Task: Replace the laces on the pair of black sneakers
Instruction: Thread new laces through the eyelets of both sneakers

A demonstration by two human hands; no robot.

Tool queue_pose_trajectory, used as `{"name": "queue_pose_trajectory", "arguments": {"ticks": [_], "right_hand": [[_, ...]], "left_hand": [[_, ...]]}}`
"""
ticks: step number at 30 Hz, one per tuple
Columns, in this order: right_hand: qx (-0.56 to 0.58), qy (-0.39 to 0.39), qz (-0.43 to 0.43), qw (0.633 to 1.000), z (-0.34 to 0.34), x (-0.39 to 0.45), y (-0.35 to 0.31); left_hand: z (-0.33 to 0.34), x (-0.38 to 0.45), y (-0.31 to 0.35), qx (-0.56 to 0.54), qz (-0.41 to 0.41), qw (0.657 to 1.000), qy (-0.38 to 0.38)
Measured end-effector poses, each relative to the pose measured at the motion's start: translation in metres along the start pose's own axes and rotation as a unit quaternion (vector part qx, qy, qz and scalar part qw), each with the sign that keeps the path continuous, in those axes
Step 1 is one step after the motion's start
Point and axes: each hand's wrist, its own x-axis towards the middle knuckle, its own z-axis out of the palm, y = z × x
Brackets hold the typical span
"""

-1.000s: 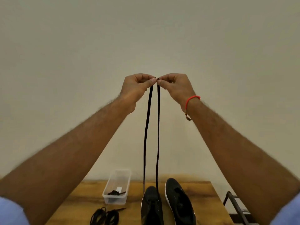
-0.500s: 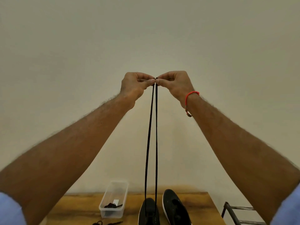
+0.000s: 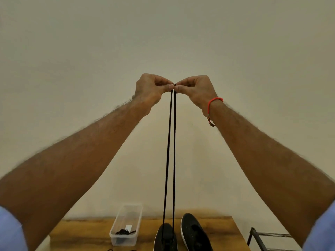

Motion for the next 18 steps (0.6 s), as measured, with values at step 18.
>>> {"name": "queue_pose_trajectory", "arguments": {"ticks": [18], "right_hand": [[-0.009,-0.007,0.000,1.000,-0.0017,0.0027,-0.0011]], "left_hand": [[-0.0006,0.0022,0.0008,0.026,-0.008,1.000,0.004]]}}
